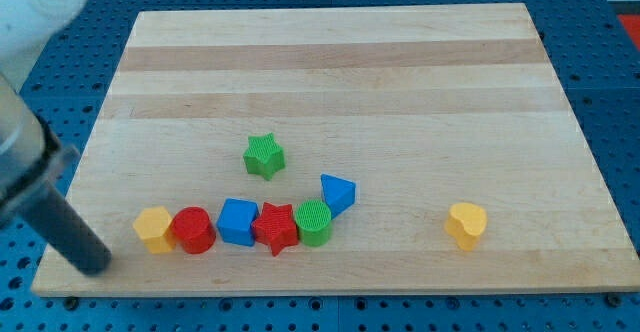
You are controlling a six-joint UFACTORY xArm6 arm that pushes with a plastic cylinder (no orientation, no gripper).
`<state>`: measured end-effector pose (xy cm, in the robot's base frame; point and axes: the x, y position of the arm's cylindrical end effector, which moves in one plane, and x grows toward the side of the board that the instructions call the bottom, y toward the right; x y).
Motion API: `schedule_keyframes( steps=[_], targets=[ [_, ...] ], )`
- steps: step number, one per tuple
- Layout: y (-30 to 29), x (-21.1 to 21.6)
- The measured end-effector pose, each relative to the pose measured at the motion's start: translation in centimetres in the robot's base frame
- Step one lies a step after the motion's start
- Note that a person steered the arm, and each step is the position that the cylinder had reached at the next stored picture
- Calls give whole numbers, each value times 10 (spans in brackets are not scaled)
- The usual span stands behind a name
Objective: Separate the red circle from the hexagon
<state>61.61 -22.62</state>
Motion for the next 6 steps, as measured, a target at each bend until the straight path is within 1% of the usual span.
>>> schedule_keyframes(
  steps=[1, 3, 4, 6],
  targets=[
    [14, 3],
    [88, 3],
    [83, -13],
    [57, -67]
  ],
)
